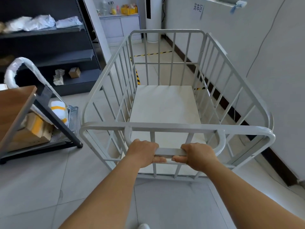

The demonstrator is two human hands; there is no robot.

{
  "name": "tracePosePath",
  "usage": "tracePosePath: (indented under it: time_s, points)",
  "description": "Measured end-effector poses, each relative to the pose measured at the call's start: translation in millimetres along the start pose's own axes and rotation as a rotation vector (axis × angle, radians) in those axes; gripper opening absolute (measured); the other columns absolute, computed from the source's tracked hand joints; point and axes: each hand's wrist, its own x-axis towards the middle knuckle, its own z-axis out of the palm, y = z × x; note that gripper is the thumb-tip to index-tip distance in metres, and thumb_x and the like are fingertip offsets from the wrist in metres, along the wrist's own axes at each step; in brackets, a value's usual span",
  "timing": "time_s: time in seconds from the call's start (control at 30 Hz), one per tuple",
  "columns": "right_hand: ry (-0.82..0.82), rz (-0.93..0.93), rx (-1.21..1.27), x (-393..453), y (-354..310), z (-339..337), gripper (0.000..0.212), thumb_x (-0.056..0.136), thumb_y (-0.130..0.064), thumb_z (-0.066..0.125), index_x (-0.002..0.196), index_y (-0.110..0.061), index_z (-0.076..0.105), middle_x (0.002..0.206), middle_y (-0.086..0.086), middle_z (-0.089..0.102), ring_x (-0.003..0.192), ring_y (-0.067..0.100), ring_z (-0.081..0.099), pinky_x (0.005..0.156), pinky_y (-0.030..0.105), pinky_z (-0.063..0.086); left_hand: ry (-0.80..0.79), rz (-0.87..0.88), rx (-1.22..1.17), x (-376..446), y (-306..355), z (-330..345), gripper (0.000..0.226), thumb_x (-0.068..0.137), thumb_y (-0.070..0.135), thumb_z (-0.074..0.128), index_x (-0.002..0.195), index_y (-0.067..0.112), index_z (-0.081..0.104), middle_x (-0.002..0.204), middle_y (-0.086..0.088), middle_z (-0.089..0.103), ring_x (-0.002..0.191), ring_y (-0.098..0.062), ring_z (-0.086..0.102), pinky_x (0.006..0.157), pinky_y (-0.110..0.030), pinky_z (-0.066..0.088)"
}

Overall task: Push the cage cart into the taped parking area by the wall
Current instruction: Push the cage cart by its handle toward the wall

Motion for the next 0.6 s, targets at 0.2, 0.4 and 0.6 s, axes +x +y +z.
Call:
tracePosePath:
  time_s: [0.2,0.4,0.6]
  points:
    - [-0.025,0.025,0.014,71.3,24.2,-22.8,0.050,0.081,-0.074,0.044,0.080,-0.024,0.047,0.074,-0.005,0.054,0.070,0.017,0.052,0.060,0.027,0.037,0.012,0.035,0.033,73.6,-26.2,-22.6,0.060,0.082,0.076,0.039,0.093,0.019,0.055,0.092,-0.002,0.067,0.080,-0.024,0.059,0.077,-0.036,0.039]
    - [-0.027,0.033,0.010,141.3,48.8,-44.0,0.052,0.080,-0.076,0.044,0.083,-0.024,0.052,0.078,-0.004,0.060,0.077,0.017,0.062,0.066,0.028,0.048,-0.004,0.054,0.006,142.0,-51.1,-49.7,0.056,0.084,0.073,0.041,0.091,0.018,0.052,0.090,-0.003,0.066,0.075,-0.023,0.054,0.072,-0.034,0.034]
    - [-0.013,0.003,-0.016,216.5,76.1,-62.8,0.051,0.081,-0.075,0.042,0.082,-0.024,0.047,0.075,-0.005,0.056,0.069,0.017,0.053,0.061,0.026,0.039,-0.014,0.050,-0.003,213.8,-77.9,-74.9,0.059,0.083,0.074,0.042,0.094,0.017,0.055,0.093,-0.003,0.066,0.085,-0.026,0.061,0.074,-0.036,0.038]
